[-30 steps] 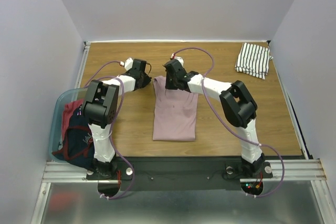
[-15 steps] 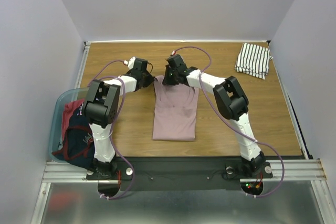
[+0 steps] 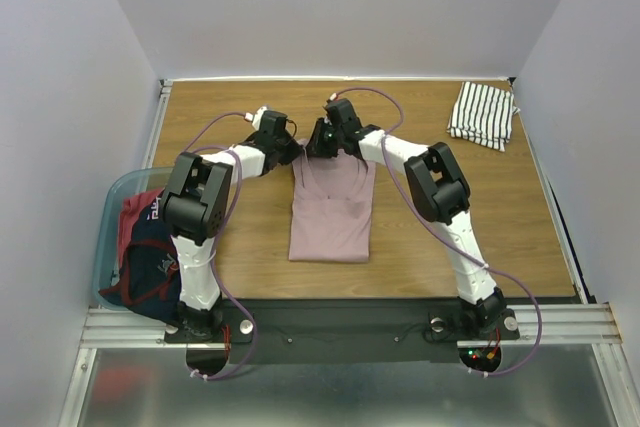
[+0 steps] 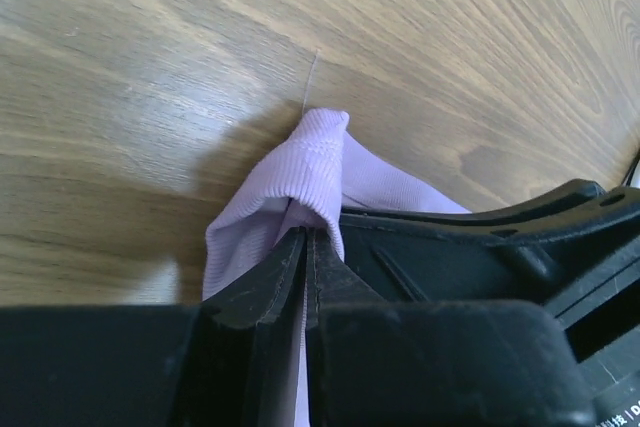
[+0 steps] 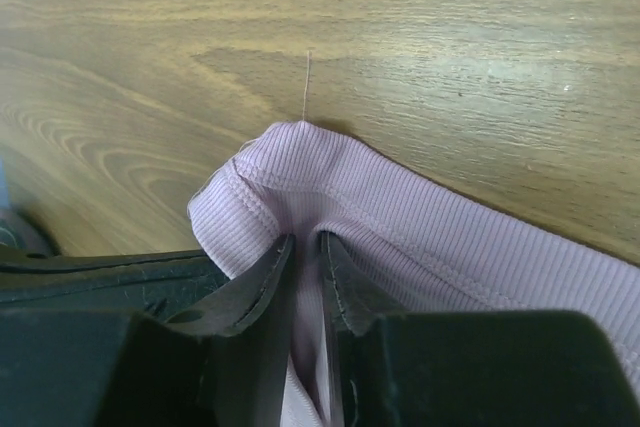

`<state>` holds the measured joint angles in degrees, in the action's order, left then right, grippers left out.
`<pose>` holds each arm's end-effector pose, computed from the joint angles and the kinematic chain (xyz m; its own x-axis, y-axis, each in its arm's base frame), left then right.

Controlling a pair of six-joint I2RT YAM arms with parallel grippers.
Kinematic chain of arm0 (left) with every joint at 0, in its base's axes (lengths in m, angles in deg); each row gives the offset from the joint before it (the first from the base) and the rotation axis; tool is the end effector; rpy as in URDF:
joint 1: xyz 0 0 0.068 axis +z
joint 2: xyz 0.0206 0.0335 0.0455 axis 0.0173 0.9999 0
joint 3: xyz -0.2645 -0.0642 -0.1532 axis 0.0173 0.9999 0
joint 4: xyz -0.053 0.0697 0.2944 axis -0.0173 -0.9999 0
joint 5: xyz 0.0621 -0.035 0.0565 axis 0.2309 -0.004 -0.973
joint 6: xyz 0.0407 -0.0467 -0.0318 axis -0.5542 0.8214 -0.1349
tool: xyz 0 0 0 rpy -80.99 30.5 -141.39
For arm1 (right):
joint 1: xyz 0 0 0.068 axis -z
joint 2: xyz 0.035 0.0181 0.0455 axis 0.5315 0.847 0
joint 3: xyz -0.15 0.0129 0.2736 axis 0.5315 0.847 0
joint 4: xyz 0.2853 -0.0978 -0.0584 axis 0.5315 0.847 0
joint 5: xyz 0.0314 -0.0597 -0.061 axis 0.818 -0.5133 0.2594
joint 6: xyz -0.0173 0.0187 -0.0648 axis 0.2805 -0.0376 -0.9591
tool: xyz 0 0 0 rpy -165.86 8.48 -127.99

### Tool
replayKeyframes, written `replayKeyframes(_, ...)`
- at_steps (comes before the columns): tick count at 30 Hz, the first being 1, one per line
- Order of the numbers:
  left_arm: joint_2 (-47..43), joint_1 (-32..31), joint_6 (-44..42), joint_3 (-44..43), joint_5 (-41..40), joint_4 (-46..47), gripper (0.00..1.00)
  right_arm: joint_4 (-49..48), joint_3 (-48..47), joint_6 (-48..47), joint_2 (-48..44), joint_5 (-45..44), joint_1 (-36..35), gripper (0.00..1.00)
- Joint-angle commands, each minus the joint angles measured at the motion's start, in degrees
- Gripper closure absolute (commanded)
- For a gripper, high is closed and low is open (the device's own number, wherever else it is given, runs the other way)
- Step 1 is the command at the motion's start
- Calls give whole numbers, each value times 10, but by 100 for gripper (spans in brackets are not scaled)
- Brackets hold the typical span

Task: Fold and stack the tank tops
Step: Fold the tank top

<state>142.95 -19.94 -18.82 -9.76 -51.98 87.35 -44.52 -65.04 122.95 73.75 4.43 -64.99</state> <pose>0.4660 -0.1808 0.1623 -0.6168 -0.5987 -0.5111 -0.1484 0.7261 -0.6714 0.5206 0.3497 0.1346 -0.8318 0.2252 -0.5074 -0.1525 0.7861 0.5989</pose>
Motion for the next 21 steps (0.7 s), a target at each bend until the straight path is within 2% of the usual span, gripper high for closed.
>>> replayKeyframes(1,-3,-10,1,-13,18,28,84,-14,-14,8,21,29,6,73)
replayKeyframes(5,-9,-14,-3,-10,18,32,84,-16,-15,4,20,41,13,67)
replayKeyframes(12,13,-14,-23,-43,23,5,84,-21,-12,11,6,71,28,66)
replayKeyframes(15,12,-12,-29,-56,19,-5,83,-21,-5,4,-18,69,29,63)
replayKeyframes(19,10,-10,-60,-82,18,-18,74,-21,3,-4,-49,58,33,57)
replayKeyframes(21,15,-10,-68,-97,22,-29,73,-21,10,-2,-58,55,36,57)
